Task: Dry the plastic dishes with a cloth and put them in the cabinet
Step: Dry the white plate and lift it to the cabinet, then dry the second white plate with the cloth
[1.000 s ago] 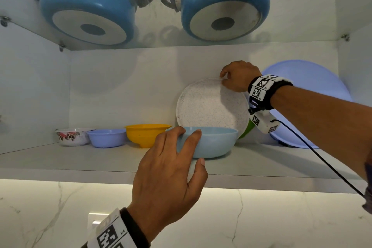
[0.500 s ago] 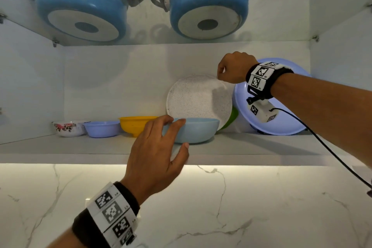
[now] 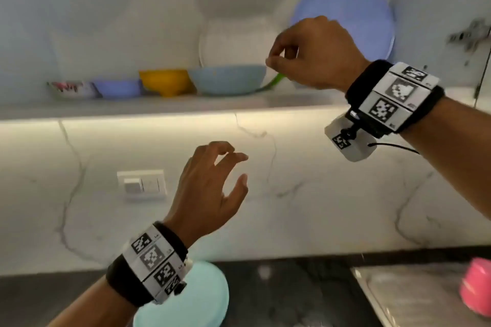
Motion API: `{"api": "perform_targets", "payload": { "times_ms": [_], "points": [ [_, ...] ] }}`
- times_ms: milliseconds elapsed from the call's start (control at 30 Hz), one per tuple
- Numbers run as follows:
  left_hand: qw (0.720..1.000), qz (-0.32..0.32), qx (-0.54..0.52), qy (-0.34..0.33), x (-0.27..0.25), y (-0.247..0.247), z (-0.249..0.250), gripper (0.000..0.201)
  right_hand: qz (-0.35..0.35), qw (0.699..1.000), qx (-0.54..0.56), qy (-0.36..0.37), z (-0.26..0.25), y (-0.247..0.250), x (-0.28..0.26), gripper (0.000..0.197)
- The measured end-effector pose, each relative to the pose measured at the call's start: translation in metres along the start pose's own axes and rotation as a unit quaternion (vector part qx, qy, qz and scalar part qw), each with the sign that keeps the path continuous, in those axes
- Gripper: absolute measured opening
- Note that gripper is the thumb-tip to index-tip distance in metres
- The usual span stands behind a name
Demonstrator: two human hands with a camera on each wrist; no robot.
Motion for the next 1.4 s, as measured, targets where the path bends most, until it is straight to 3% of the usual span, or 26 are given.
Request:
{"api": "perform_targets", "payload": {
  "times_ms": [100, 233, 333, 400, 433, 500, 667, 733, 833, 1000, 1167, 1400],
  "points": [
    [0.994, -0.092, -0.028, 0.054, -0.065, -0.049, 0.001, 0.034, -0.045, 0.998, 0.029, -0.022, -0.014, -0.031, -0.08, 0.028],
    [0.958, -0.245, -0.049, 0.14, -0.183, -0.12, 0.001, 0.042, -0.197, 0.978, 0.015, -0.073, -0.011, -0.111, -0.206, 0.024],
    [0.899, -0.368, -0.01, 0.237, -0.287, -0.158, -0.014, 0.064, -0.312, 0.944, 0.005, -0.109, -0.002, -0.172, -0.317, 0.025],
    [0.838, -0.435, 0.022, 0.329, -0.354, -0.167, -0.033, 0.075, -0.382, 0.915, -0.001, -0.129, 0.004, -0.2, -0.385, 0.032],
    [0.807, -0.458, 0.034, 0.371, -0.384, -0.168, -0.042, 0.076, -0.411, 0.9, -0.004, -0.146, 0.009, -0.207, -0.417, 0.033],
    [0.77, -0.469, 0.059, 0.428, -0.424, -0.16, -0.057, 0.079, -0.446, 0.877, -0.016, -0.177, 0.021, -0.208, -0.468, 0.029],
    [0.73, -0.483, 0.072, 0.479, -0.463, -0.143, -0.079, 0.09, -0.439, 0.847, -0.064, -0.294, 0.065, -0.174, -0.543, 0.027],
    [0.732, -0.484, 0.067, 0.475, -0.468, -0.142, -0.077, 0.093, -0.433, 0.835, -0.081, -0.329, 0.081, -0.162, -0.564, 0.031],
    [0.758, -0.491, 0.094, 0.419, -0.463, -0.145, -0.055, 0.095, -0.447, 0.813, -0.106, -0.357, 0.099, -0.151, -0.593, 0.04],
    [0.784, -0.535, 0.09, 0.301, -0.458, -0.161, 0.038, 0.093, -0.509, 0.763, -0.112, -0.382, 0.113, -0.155, -0.631, 0.054],
    [0.791, -0.565, 0.036, 0.233, -0.452, -0.18, 0.117, 0.077, -0.52, 0.762, -0.124, -0.366, 0.114, -0.157, -0.637, 0.054],
    [0.805, -0.551, -0.052, 0.212, -0.443, -0.184, 0.143, 0.069, -0.517, 0.761, -0.078, -0.384, 0.125, -0.162, -0.644, 0.054]
  ]
}}
Point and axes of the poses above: each hand's wrist, its own x-axis towards the middle knuckle, its own y-axis out of the back of the hand, z = x × y, the point moved 8 cm from there along x, towards the middle knuckle, and after that the axes turned 6 degrees about -x, right-handed, at the moved point
